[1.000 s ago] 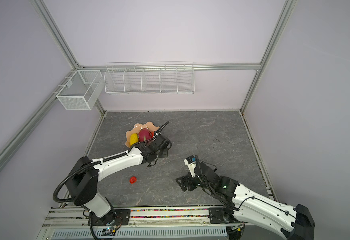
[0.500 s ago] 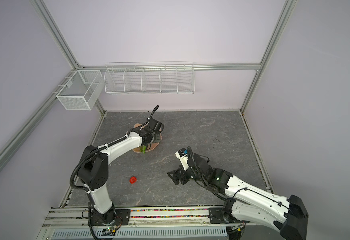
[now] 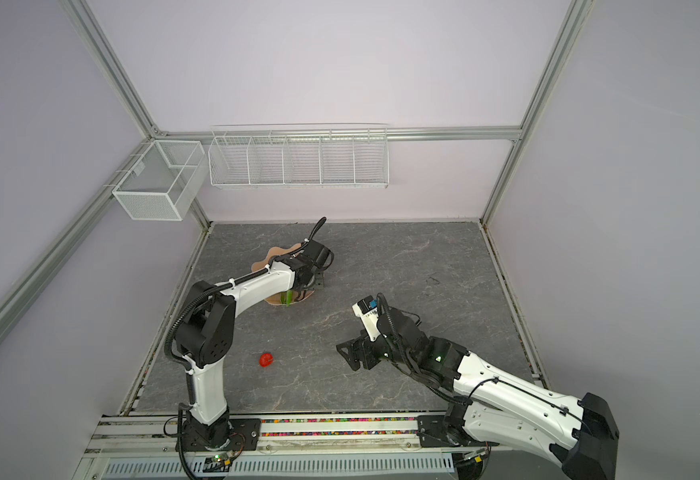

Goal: Place and organize the fake fruits in the fruit bowl
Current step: 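Lift the strawberry with the left gripper and release it into the bowl, then move the left gripper to the last strawberry nearest the robot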

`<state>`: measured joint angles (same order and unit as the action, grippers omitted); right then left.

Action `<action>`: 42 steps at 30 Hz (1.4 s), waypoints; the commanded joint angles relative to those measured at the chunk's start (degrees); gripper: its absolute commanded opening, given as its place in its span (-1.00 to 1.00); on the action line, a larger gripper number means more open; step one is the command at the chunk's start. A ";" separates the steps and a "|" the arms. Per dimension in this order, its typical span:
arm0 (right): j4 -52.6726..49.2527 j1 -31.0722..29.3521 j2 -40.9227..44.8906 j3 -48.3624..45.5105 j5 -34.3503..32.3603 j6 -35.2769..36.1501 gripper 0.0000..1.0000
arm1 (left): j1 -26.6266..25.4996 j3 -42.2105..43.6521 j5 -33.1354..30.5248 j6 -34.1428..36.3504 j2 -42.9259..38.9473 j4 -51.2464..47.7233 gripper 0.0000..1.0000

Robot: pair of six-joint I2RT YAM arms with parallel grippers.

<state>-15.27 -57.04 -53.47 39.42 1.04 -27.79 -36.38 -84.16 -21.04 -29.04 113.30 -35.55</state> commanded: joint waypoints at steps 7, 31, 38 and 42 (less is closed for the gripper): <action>-0.79 0.30 1.20 -0.57 -0.89 0.54 0.77 | -0.42 -1.43 0.55 0.91 -3.68 -2.37 0.09; 9.92 -8.59 -2.41 -7.68 0.16 -3.36 0.77 | -7.93 49.68 3.24 -22.61 -51.58 -8.74 0.17; 10.20 -8.99 -2.89 -7.95 -0.36 -3.75 0.76 | -7.91 51.20 3.35 -22.81 -49.48 -3.14 0.18; 9.83 -9.06 -2.70 -7.95 -0.90 -3.94 0.77 | -7.99 51.23 3.35 -22.66 -48.95 -2.87 0.21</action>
<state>-6.48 -65.69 -56.18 32.23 1.10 -30.70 -44.01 -33.41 -17.54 -50.37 64.20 -39.40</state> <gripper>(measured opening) 0.883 0.600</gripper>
